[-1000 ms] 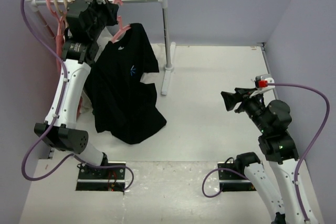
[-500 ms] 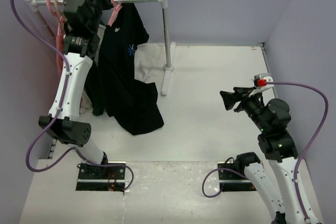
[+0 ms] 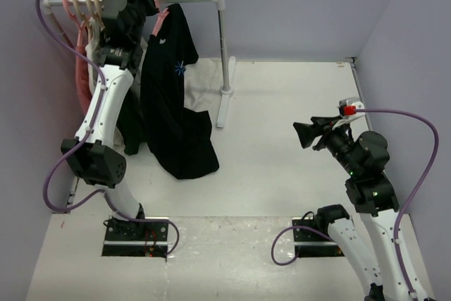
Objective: Place the t-shirt on the hanger
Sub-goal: Place the hanger at the clothesline.
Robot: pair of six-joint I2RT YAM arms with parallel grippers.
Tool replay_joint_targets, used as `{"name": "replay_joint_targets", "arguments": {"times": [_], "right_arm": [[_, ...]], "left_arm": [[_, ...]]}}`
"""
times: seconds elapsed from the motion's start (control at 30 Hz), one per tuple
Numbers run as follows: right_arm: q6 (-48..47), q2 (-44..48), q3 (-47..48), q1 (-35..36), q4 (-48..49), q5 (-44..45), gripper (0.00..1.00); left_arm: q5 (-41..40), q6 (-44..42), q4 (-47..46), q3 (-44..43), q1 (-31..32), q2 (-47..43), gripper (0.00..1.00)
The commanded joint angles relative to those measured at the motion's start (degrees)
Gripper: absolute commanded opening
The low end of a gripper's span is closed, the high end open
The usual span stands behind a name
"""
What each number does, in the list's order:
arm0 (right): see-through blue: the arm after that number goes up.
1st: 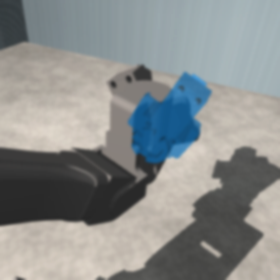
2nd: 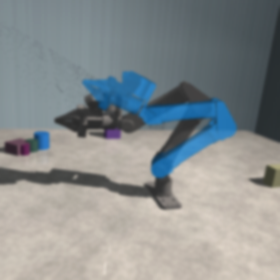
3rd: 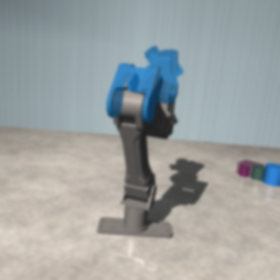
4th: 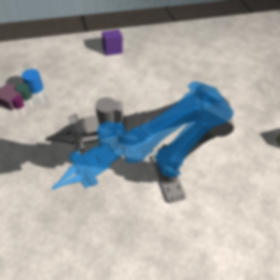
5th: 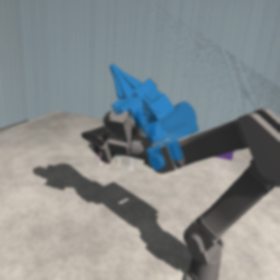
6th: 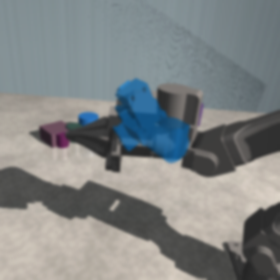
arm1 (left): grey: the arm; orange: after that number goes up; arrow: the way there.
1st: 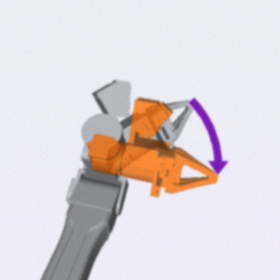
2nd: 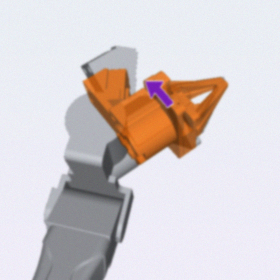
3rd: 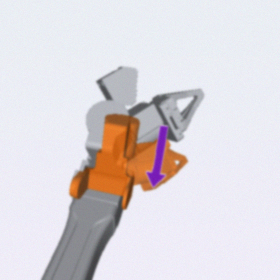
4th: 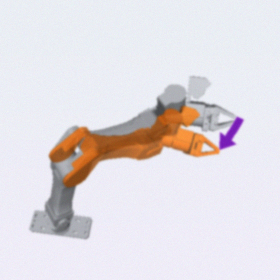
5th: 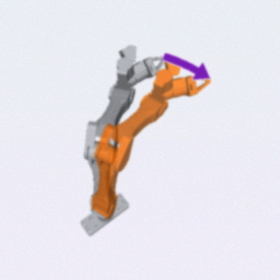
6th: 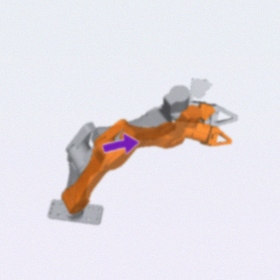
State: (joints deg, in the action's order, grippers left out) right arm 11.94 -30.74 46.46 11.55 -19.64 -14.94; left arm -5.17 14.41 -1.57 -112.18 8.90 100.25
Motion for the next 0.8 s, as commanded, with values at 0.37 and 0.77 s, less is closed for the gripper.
{"name": "replay_joint_targets", "arguments": {"times": [0.37, 0.77], "right_arm": [[0.45, 0.07, -1.11, -0.30, 2.99, -3.36, 0.64], [0.54, 0.07, -1.46, -0.30, 3.55, -4.13, 0.63]], "left_arm": [[-1.65, 1.55, -6.55, 1.26, -0.91, 0.56, 0.00], [-0.90, 1.86, -7.21, 6.22, -0.91, -0.62, 0.00]]}}
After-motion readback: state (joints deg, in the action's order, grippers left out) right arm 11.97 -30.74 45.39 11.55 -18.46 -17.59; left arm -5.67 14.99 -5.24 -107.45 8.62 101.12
